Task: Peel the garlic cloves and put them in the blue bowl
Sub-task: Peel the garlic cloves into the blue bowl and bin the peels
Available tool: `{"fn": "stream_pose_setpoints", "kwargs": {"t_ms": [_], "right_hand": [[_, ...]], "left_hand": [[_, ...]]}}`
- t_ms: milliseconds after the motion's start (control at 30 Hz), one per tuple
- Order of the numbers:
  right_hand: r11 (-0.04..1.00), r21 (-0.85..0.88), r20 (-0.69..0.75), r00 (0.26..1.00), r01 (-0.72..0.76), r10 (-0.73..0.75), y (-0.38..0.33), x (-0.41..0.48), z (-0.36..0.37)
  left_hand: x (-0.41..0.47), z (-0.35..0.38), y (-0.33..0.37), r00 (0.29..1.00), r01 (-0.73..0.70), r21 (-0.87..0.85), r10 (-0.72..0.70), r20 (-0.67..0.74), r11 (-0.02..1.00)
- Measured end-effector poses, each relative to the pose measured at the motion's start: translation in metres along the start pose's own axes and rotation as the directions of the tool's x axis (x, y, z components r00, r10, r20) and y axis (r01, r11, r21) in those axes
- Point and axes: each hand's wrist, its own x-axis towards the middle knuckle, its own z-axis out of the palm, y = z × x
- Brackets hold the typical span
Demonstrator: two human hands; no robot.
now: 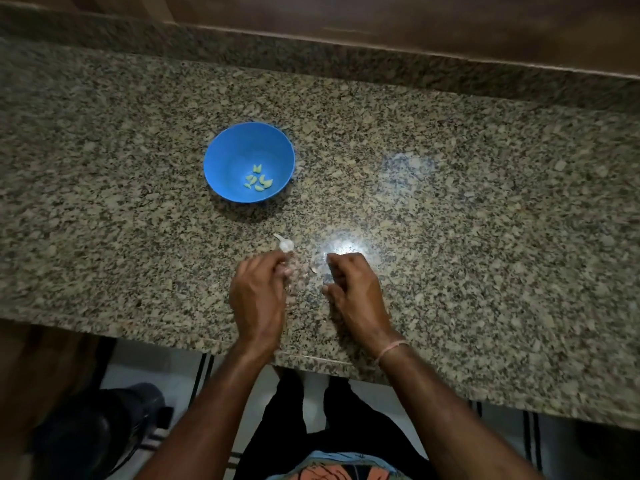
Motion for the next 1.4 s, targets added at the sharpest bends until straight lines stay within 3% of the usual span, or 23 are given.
{"fn": "stream_pose_setpoints", "kwargs": {"t_ms": [233,400,533,633,800,933,1000,1067,1133,1200,1300,1400], "right_hand": [[0.991,0.012,0.148,0.980,0.132,-0.132,-0.024,0.021,0.023],[0.994,0.090,0.104,0.992,0.066,-0.075,-0.017,0.020,0.019],[0.980,-0.045,0.209,0.961,0.194,-0.181,-0.023,0.017,0.031],[0.947,-0.152,0.169,0.951,0.284,-0.258,-0.033,0.012,0.043],[0.930,-0.254,0.071,0.964,0.266,-0.256,-0.034,0.017,0.051],[0.842,-0.446,0.147,0.953,0.304,-0.266,-0.034,0.020,0.057],[0.835,-0.460,0.191,0.952,0.302,-0.240,-0.035,0.020,0.057],[0.951,-0.250,0.177,0.974,0.184,-0.142,-0.040,0.015,0.055],[0.993,0.089,0.209,0.976,-0.079,0.058,-0.051,0.009,0.054],[0.924,0.279,0.291,0.940,-0.262,0.179,-0.063,0.001,0.059],[0.816,0.438,0.399,0.895,-0.376,0.198,-0.089,-0.017,0.078],[0.753,0.488,0.498,0.849,-0.441,0.175,-0.113,-0.040,0.111]], "left_hand": [[-0.019,-0.014,-0.014,0.954,0.299,-0.112,-0.300,0.006,0.948],[-0.030,-0.013,-0.017,0.925,0.372,-0.191,-0.379,-0.002,0.908],[-0.035,-0.010,-0.019,0.915,0.398,-0.210,-0.404,0.014,0.893],[-0.036,-0.011,-0.019,0.905,0.417,-0.233,-0.426,0.015,0.878],[-0.041,-0.015,-0.022,0.892,0.443,-0.270,-0.450,0.038,0.855],[-0.042,-0.021,-0.022,0.887,0.453,-0.280,-0.460,0.043,0.846],[-0.044,-0.026,-0.022,0.883,0.458,-0.300,-0.468,0.044,0.837],[-0.048,-0.032,-0.024,0.880,0.455,-0.348,-0.474,0.035,0.820],[-0.055,-0.041,-0.028,0.871,0.453,-0.403,-0.490,0.014,0.795],[-0.064,-0.053,-0.035,0.856,0.460,-0.449,-0.517,-0.005,0.766],[-0.078,-0.074,-0.054,0.846,0.456,-0.463,-0.531,-0.038,0.760],[-0.093,-0.099,-0.082,0.820,0.476,-0.478,-0.569,-0.064,0.739]]}}
